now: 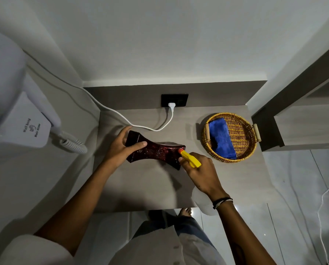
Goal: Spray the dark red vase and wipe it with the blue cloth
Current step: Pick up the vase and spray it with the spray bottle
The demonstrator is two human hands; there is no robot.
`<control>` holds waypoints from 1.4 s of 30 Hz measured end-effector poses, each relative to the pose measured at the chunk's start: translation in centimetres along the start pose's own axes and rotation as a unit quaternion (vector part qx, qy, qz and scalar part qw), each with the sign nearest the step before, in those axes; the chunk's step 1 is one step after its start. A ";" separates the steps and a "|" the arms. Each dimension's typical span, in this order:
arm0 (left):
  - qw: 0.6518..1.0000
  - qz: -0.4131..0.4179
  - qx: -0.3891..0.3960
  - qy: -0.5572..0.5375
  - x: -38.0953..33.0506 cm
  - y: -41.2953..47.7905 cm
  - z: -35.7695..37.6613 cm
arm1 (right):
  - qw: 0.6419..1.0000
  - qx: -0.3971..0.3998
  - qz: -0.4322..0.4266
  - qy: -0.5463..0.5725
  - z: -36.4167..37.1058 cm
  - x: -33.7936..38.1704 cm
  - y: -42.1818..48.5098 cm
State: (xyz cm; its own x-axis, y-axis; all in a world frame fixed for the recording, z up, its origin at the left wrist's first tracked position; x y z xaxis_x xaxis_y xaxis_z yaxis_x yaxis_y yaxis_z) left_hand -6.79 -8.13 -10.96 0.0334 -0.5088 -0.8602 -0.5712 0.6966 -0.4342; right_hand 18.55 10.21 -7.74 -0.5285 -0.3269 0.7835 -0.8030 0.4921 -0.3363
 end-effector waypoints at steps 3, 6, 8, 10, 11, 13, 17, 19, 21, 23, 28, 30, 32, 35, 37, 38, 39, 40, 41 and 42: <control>0.998 -0.059 0.003 0.026 -0.1 -0.1 0.3 | 1.000 0.019 -0.009 0.005 -0.1 0.3 0.2; 0.994 -0.096 0.040 0.033 0.1 -0.5 0.6 | 0.999 0.041 -0.019 0.009 0.3 0.9 0.2; 0.992 -0.088 0.090 0.020 0.3 -1.0 0.8 | 0.997 0.063 -0.039 0.007 0.9 1.5 0.2; 0.989 -0.058 0.135 0.032 0.5 -1.7 0.9 | 0.994 0.088 -0.064 0.015 1.9 2.2 0.0; 0.986 -0.041 0.152 0.053 0.5 -2.1 0.9 | 0.993 0.096 -0.073 0.017 2.2 2.5 -0.1; 0.981 -0.014 0.174 0.088 0.6 -2.7 0.9 | 0.992 0.104 -0.075 0.006 2.8 2.8 -0.2; 0.984 0.029 0.148 0.097 0.8 -2.8 0.6 | 0.994 0.097 -0.042 -0.029 2.7 2.0 -0.7; 0.982 0.045 0.130 0.127 1.0 -2.7 0.3 | 0.996 0.079 -0.016 -0.049 2.1 1.3 -1.2; 0.976 0.063 0.121 0.172 0.8 -2.6 0.1 | 0.997 0.051 0.010 -0.060 1.4 0.6 -1.7; 0.977 0.066 0.114 0.169 0.6 -2.8 0.2 | 0.997 0.027 0.030 -0.064 0.7 -0.2 -2.1; 0.992 0.031 0.063 0.108 0.2 -2.9 0.2 | 0.999 0.014 0.026 -0.035 -0.4 -1.4 -2.7; 0.996 -0.014 0.037 0.080 -0.1 -2.7 0.2 | 1.000 0.018 0.014 -0.019 -0.4 -1.3 -2.8; 0.998 -0.063 0.013 0.030 -0.3 -2.7 0.3 | 1.000 0.023 0.004 -0.013 -0.3 -0.9 -2.8; 0.992 -0.114 0.006 -0.051 -0.7 -3.3 0.7 | 0.999 0.032 -0.013 -0.017 0.0 -0.2 -2.6; 0.992 -0.111 0.030 -0.052 -0.7 -3.5 0.9 | 0.998 0.051 -0.030 -0.028 0.4 0.5 -2.5; 0.993 -0.098 0.045 -0.044 -0.7 -3.6 0.9 | 0.997 0.063 -0.040 -0.030 0.7 0.9 -2.5; 0.994 -0.082 0.063 -0.031 -0.6 -3.7 0.9 | 0.996 0.073 -0.051 -0.029 1.0 1.3 -2.4; 0.994 -0.070 0.082 -0.011 -0.4 -3.7 0.9 | 0.995 0.080 -0.060 -0.029 1.2 1.8 -2.3; 0.993 -0.059 0.098 0.005 -0.3 -3.7 0.9 | 0.994 0.082 -0.068 -0.033 1.4 2.3 -2.2; 0.992 -0.045 0.112 0.019 -0.3 -3.7 1.0 | 0.993 0.084 -0.070 -0.039 1.6 2.6 -2.1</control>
State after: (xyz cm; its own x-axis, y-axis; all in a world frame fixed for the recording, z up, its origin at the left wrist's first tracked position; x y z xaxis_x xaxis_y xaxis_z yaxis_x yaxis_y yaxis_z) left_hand -3.89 -10.08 -9.39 0.0433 -0.5896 -0.8065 -0.3699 0.7404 -0.5611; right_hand 18.36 7.02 -5.82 -0.4238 -0.4479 0.7873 -0.9009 0.2988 -0.3149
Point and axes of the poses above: each hand's wrist, its own y-axis towards the middle knuckle, its own z-axis out of the palm, x = y × z, the point moved 5 cm from there along y, towards the middle knuckle, and after that the axes turned 12 degrees about x, right-handed, at the moved point
